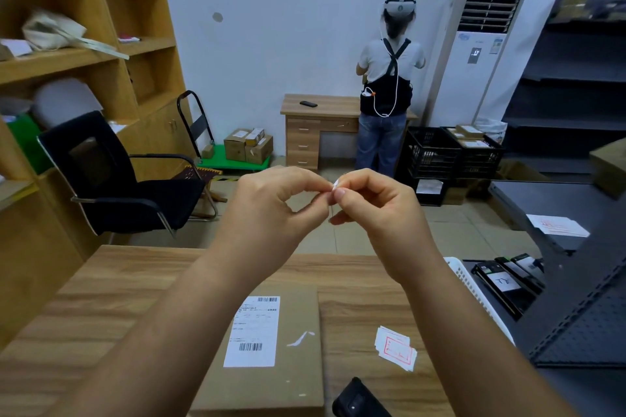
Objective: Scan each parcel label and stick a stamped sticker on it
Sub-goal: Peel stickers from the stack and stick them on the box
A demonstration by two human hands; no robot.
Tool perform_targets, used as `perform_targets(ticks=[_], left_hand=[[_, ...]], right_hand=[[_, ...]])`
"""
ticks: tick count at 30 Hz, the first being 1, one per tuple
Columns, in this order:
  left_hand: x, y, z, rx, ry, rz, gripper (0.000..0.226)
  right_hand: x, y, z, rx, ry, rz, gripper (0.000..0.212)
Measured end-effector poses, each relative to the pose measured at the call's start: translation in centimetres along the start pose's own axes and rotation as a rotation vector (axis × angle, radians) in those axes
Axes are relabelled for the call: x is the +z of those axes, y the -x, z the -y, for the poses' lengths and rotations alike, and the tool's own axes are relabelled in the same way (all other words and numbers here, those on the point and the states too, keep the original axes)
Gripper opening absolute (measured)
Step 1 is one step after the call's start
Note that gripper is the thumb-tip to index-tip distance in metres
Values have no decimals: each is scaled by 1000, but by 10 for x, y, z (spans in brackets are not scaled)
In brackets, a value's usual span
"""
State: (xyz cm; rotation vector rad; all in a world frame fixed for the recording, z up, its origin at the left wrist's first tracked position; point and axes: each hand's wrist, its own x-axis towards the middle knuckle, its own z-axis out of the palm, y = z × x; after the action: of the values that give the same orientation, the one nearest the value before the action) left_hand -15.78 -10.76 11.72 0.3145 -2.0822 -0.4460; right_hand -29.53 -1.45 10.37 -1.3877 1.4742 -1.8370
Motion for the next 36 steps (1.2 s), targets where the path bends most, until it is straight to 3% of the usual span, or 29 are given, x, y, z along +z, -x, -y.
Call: perform_targets(ticks=[7,15,25,36], left_hand=[[9,0,6,92,-39,-52,17],[15,-1,8,140,-69,-99,17],[21,-3,10,205,-143,-132,14],[21,-1,8,141,-67,-116,14]], right_hand=[[0,-1,-1,-44,51,-53,7],[-5,-2,-3,43,-137,8,12],[-5,-5,-5,72,-170,-58,11],[-6,-4,-5,17,-149,-32,9]])
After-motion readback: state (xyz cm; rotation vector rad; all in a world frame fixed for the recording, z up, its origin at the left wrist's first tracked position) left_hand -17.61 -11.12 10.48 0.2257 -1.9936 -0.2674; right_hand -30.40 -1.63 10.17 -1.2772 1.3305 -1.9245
